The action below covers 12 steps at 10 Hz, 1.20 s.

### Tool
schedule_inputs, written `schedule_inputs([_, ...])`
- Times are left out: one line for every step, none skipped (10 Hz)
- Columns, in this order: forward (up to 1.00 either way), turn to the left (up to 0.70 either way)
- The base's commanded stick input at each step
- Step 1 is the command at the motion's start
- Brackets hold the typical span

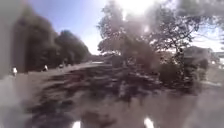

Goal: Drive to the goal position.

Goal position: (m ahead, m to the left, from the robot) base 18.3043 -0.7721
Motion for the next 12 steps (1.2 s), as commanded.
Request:
schedule_inputs([0.50, 0.00])
schedule_inputs([0.50, 0.00])
schedule_inputs([0.50, 0.00])
schedule_inputs([0.50, 0.00])
schedule_inputs([0.50, 0.00])
schedule_inputs([0.50, 0.00])
schedule_inputs([0.50, 0.00])
schedule_inputs([0.50, 0.00])
schedule_inputs([0.50, 0.00])
schedule_inputs([0.50, 0.00])
schedule_inputs([0.50, 0.00])
schedule_inputs([0.50, 0.00])
